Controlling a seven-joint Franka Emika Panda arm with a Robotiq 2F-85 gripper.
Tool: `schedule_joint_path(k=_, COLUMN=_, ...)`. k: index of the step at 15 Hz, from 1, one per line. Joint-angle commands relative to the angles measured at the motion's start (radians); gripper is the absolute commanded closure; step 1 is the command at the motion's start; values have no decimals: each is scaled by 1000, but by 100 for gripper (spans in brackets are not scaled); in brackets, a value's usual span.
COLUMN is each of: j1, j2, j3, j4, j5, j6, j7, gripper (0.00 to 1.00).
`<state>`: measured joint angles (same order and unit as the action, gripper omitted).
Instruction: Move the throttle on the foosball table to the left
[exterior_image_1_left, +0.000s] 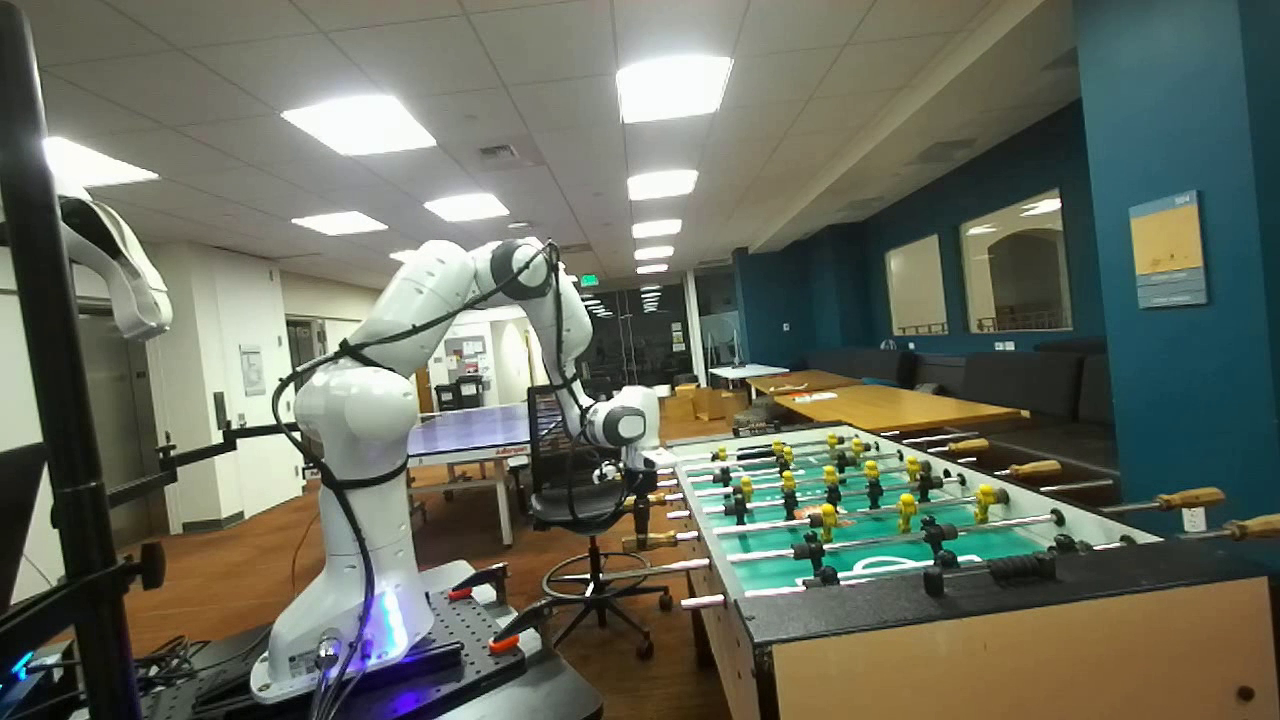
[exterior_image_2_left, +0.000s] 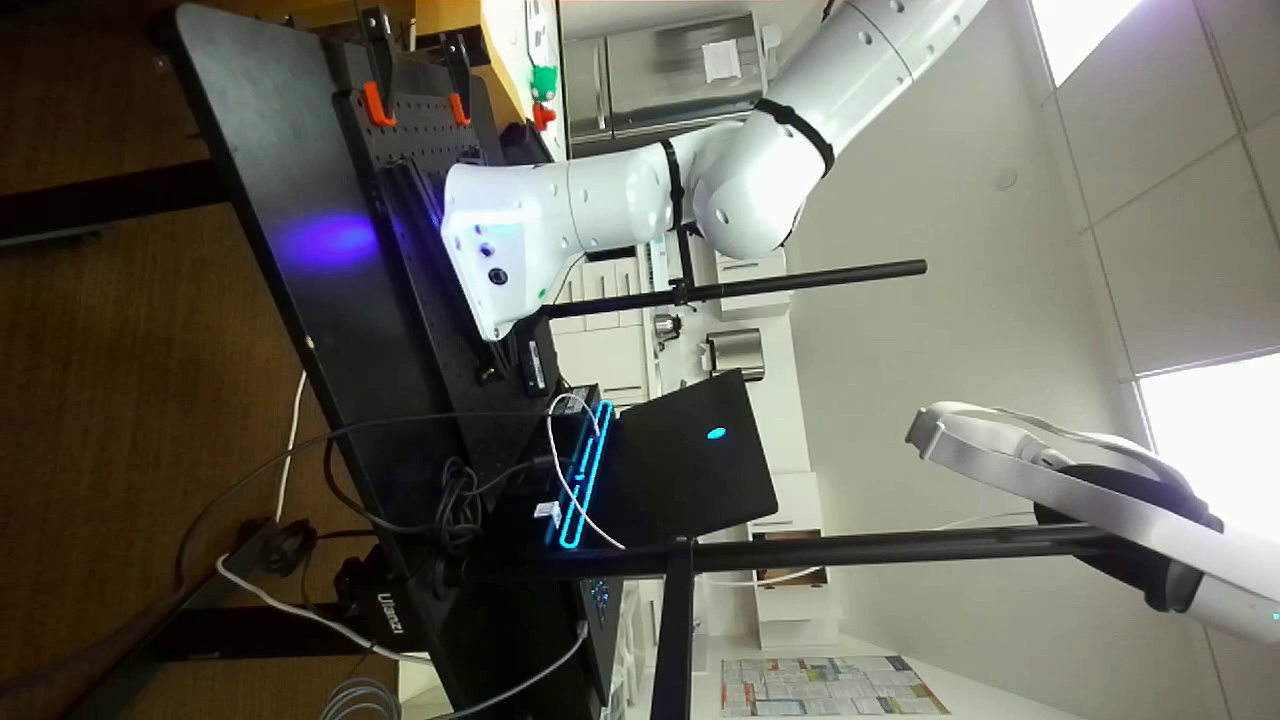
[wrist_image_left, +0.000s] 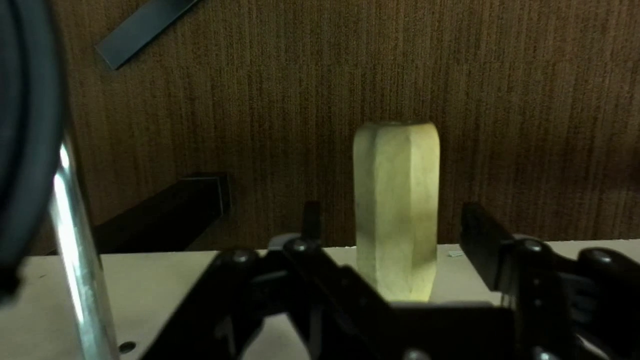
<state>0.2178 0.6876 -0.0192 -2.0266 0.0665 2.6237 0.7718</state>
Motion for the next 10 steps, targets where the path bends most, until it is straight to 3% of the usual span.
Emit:
schedule_joint_path(k=1, j1=7, j2=-12, j3=-8, j4=15, j5=18, j6=2, j7=-23, gripper=58)
schedule_joint_path(k=5, j1=5, j2=-5, j3=-9, j4=21, j5=15, j6=4, j7=-48, gripper=84)
schedule_joint_path(k=10, j1=7, j2=-16, j3=-7, j4=11, j5=15, j6=-2, j7=-62, gripper=84)
